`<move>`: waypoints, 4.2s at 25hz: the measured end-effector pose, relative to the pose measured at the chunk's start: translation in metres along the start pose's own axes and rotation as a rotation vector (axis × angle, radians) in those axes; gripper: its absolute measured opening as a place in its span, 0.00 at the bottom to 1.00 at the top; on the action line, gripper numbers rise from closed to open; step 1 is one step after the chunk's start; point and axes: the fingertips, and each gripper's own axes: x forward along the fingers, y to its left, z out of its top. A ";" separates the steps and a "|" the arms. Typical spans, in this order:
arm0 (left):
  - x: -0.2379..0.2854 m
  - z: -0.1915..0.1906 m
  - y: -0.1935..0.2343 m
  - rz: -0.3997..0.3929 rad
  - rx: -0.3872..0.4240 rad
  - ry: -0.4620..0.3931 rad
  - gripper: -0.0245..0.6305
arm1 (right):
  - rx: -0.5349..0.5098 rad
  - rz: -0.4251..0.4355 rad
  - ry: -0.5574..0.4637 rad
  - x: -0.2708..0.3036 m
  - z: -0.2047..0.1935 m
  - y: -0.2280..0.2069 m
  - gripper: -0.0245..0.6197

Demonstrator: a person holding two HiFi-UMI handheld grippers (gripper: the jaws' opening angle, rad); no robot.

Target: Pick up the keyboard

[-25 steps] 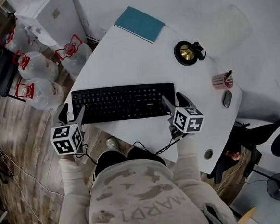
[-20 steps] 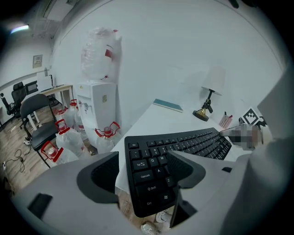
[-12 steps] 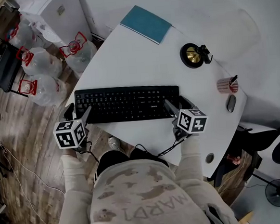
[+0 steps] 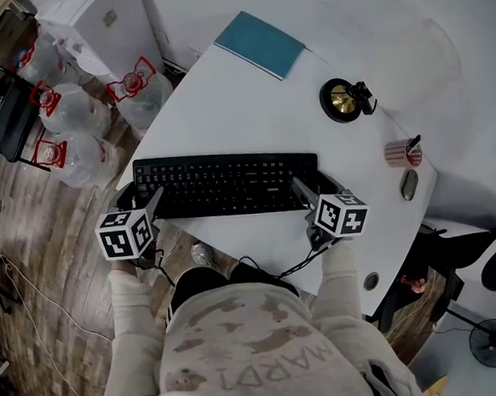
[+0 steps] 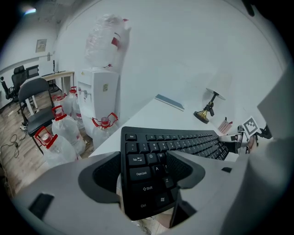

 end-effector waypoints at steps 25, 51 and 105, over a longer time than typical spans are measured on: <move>-0.104 0.087 -0.036 -0.050 0.162 -0.384 0.52 | -0.122 -0.064 -0.422 -0.118 0.072 0.056 0.52; -0.200 0.139 -0.101 -0.119 0.267 -0.645 0.52 | -0.204 -0.111 -0.722 -0.250 0.109 0.083 0.52; -0.280 0.168 -0.112 -0.163 0.320 -0.939 0.52 | -0.313 -0.124 -0.980 -0.323 0.130 0.132 0.52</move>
